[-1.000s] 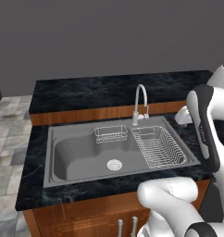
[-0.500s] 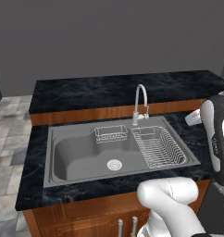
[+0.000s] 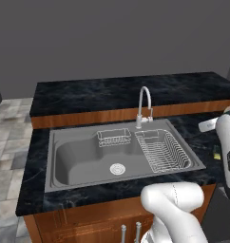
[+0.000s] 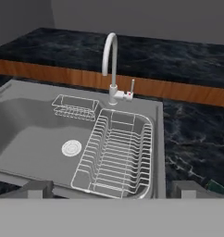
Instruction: Soak the sponge with water for a few seconds and then drop it inside the sink.
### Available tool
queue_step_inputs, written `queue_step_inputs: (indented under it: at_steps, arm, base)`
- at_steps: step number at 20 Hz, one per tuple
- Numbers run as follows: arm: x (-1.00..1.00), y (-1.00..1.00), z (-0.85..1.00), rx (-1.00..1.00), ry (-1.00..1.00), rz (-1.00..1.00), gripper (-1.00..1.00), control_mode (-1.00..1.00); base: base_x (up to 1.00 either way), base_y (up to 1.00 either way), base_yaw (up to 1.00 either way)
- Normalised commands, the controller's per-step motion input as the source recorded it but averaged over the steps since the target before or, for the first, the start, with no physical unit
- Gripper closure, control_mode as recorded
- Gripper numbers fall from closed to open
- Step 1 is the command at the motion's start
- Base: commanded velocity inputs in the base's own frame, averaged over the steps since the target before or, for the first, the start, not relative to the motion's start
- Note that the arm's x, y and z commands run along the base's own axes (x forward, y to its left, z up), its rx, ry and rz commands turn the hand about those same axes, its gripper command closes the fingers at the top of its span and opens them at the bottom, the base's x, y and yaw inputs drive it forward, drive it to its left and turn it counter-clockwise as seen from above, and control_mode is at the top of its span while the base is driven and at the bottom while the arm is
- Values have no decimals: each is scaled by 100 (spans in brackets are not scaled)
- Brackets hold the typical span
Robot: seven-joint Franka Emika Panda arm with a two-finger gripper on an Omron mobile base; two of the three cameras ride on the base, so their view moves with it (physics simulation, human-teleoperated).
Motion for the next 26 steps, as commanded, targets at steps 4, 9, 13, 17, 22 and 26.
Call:
queue_step_inputs:
  at_steps: [4,9,13,17,22,26]
  arm:
    - [13,-24,0,2,-16,3,-100,-100]
    - [31,-25,-2,2,-14,7,-100,-100]
    - [30,-12,-17,2,-18,4,-100,-100]
    - [38,-1,-25,0,-20,0,-100,-100]
    - [29,0,-23,0,-16,0,-100,-100]
    - [19,0,-3,0,-7,0,-100,-100]
  base:
    - [0,0,0]
    - [0,0,0]
    - [0,0,0]
    - [0,0,0]
    - [0,0,0]
    - [0,0,0]
